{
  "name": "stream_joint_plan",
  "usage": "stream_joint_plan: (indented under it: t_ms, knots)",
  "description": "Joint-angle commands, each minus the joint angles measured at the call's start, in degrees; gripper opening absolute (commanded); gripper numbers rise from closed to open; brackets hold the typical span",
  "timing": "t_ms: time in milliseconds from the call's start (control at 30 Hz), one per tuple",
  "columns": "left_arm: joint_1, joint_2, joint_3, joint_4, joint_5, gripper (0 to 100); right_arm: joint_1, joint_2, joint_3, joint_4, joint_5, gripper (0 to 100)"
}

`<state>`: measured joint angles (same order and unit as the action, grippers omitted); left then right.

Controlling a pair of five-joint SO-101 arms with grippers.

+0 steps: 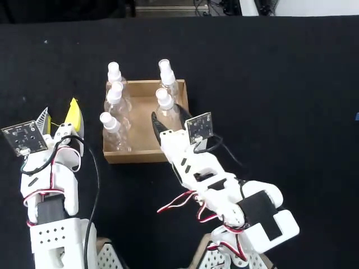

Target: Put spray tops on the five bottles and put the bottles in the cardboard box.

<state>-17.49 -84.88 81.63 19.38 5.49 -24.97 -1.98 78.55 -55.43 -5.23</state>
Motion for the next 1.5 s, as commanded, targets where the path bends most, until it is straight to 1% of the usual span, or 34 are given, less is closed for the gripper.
stream_joint_plan:
  t_ms: [0,367,567,733,1467]
  knots:
    - [0.0,-1.1,-1.1,-1.3,0.3,20,-1.0,0.0,-3.2,0.6,0.6,15.5]
    - [0.0,-1.1,-1.1,-1.3,0.3,20,-1.1,-0.3,-2.9,0.6,0.6,16.2]
    - [0.0,-1.1,-1.1,-1.3,0.3,20,-1.1,-0.2,-2.9,0.7,0.6,26.6]
    - [0.0,-1.1,-1.1,-1.3,0.3,20,-1.1,-0.3,-2.9,0.7,0.6,24.4]
    - [0.0,-0.9,-1.1,-1.4,0.3,20,-1.2,-0.7,-2.8,0.4,0.6,24.5]
